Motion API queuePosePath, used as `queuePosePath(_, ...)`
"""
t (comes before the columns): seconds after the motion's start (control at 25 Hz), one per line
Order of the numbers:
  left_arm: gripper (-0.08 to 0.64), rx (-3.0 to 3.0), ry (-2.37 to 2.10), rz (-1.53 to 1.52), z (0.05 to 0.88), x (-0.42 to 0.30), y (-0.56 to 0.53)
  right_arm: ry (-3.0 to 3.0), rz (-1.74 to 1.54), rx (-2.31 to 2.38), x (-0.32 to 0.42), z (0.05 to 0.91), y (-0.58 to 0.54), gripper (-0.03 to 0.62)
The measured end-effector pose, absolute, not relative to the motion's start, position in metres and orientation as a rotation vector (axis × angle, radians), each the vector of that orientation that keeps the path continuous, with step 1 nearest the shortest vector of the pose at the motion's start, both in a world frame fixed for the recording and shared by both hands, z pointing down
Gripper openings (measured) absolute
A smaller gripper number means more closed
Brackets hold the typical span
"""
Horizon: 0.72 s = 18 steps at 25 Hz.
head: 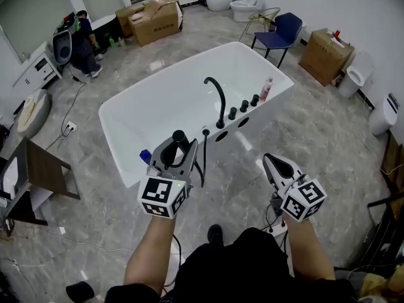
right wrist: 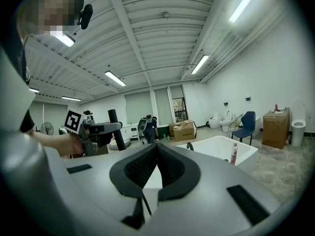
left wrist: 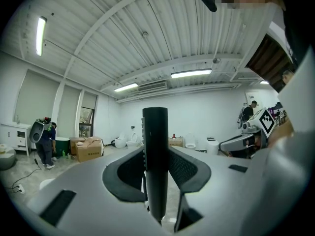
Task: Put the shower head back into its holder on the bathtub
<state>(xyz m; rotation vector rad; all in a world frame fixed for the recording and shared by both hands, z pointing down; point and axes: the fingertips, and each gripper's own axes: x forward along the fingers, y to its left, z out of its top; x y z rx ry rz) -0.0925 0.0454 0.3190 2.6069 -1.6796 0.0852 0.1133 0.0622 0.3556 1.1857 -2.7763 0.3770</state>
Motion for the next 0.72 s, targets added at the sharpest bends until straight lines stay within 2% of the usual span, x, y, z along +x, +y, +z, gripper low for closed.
queuePosePath(0.44,0.141,2.513,-1.736,0.087,0.336,-0.113,0.013,-2.796,0.396,1.075,0.091,0.366,0.01,0.014)
queuePosePath(0.72,0.141,2.406,-1.811,0.123,0.352,-0.098,-0.027,-2.837,0.425,0.924,0.095,0.38,-0.051,0.014)
